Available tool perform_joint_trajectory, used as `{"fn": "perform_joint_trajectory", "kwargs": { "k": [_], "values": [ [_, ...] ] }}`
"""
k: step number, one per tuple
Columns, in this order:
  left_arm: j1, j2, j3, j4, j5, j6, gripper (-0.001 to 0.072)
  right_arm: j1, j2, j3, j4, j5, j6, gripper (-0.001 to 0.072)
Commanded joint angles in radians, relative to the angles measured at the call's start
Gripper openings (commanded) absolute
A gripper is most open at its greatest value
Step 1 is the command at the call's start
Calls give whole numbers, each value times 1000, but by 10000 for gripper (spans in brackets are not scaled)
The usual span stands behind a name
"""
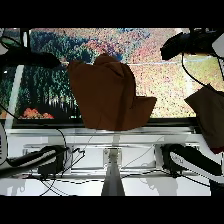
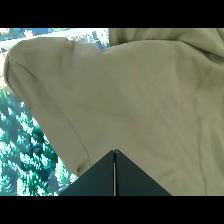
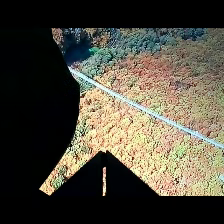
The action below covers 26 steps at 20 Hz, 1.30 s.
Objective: Fold the clothes and pants, and hang the long-sleeved shirts on hangers.
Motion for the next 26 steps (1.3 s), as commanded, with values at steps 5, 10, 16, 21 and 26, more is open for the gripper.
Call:
{"fn": "perform_joint_trajectory", "kwargs": {
  "k": [5, 10, 16, 21, 26],
  "values": [
    [1, 1, 0, 0, 0, 0, 20, 1, 1, 0, 0, 0, 0, 11],
    [1, 1, 0, 0, 0, 0, 20, 1, 1, 0, 0, 0, 0, 11],
    [1, 1, 0, 0, 0, 0, 20, -1, 1, 0, -16, -20, 2, 12],
    [1, 1, 0, 0, -3, 0, 21, -153, 0, -25, -153, 206, 35, 11],
    [0, 1, 0, -93, -10, -4, 21, -472, 17, -367, 99, 356, 31, 12]
  ]
}}
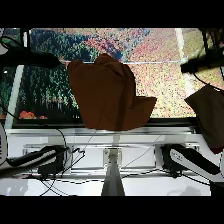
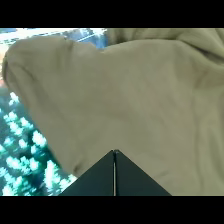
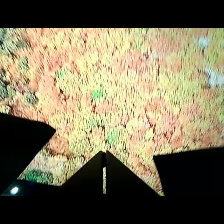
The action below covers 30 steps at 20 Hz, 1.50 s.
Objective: Fold the clothes and pants, and hang the long-sleeved shirts on hangers.
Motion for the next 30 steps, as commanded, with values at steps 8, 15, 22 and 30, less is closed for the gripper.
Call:
{"fn": "perform_joint_trajectory", "kwargs": {
  "k": [8, 15, 22, 30],
  "values": [
    [-3, 0, 0, -103, -18, -3, 556, -218, 23, -767, 591, -298, -37, 530],
    [0, 0, 0, -103, 52, -79, 531, -218, -137, -777, 818, -562, -62, 504],
    [31, -3, 0, -83, 245, -147, 500, -218, -219, -713, 901, -507, -297, 251],
    [151, -164, 0, -69, 65, -274, 501, -218, -215, -713, 900, -341, -497, 11]
  ]
}}
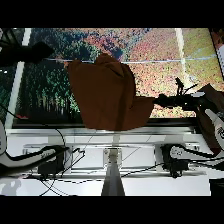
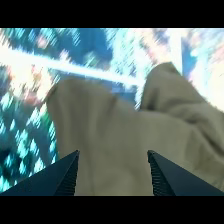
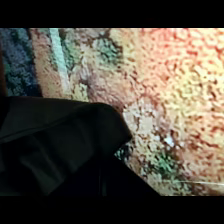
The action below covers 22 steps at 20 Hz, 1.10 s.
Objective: Fold the clothes and pants, and hang the long-sleeved shirts on hangers.
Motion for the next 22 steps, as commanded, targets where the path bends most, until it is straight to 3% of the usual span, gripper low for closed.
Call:
{"fn": "perform_joint_trajectory", "kwargs": {
  "k": [1, 4, 8, 14, 19, 22],
  "values": [
    [27, -111, -1, 2, -127, -8, 506, 0, 2, 1, 16, 76, -84, 11],
    [11, -234, -1, -1, -175, 10, 507, 0, 2, 1, 16, 74, -114, 11],
    [-5, -352, -1, -29, -138, 10, 506, 0, 2, 1, 21, 74, -135, 11],
    [-14, -390, 5, -258, 144, 144, 506, 55, 60, 60, 33, 56, -151, 8],
    [-15, -391, 38, -243, 305, 242, 506, 147, 237, 105, -71, -63, -129, 8],
    [-15, -430, 106, -181, 342, 245, 506, 156, 258, 104, -79, -61, -113, 9]
  ]
}}
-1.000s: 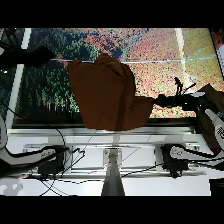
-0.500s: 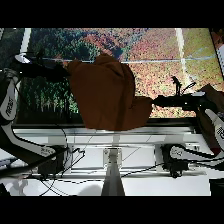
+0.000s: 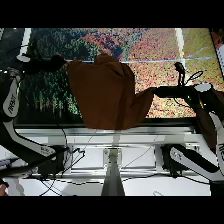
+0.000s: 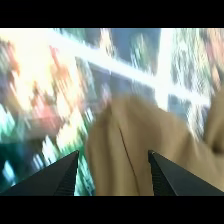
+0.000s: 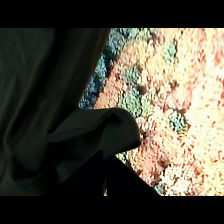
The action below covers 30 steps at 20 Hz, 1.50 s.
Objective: Fold the clothes and pants, and hang the long-sleeved shirts on hangers.
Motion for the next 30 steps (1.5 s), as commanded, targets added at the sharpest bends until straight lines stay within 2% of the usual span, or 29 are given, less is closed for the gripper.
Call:
{"fn": "perform_joint_trajectory", "kwargs": {
  "k": [1, 7, 12, 14, 15, 16, 17, 18, 21, 25, 30],
  "values": [
    [-4, -52, 90, 67, 43, 33, 505, 20, 39, 6, -32, -33, 34, 9],
    [-53, -219, 339, 196, -183, 34, 503, 20, 37, 6, -35, -32, 34, 10],
    [-67, -267, 366, 214, -367, 125, 503, 20, 37, 6, -35, -32, 34, 10],
    [-67, -269, 366, 214, -397, 162, 491, 20, 37, 6, -35, -33, 34, 10],
    [-67, -268, 367, 213, -388, 177, 437, 20, 37, 6, -35, -32, 34, 10],
    [-67, -266, 367, 214, -369, 187, 307, 20, 37, 6, -35, -32, 34, 10],
    [-67, -262, 367, 213, -341, 187, 134, 20, 37, 6, -35, -33, 34, 10],
    [-64, -254, 367, 212, -316, 187, 21, 20, 37, 6, -35, -33, 34, 10],
    [-61, -201, 373, 160, -257, 187, 19, 20, 40, 16, -34, -40, 76, 9],
    [-46, -7, 379, 162, -209, 187, 18, 19, 71, 181, -66, -95, 130, 9],
    [29, 326, 379, 162, -194, 157, 17, -56, 147, 477, -294, -179, 351, 9]
  ]
}}
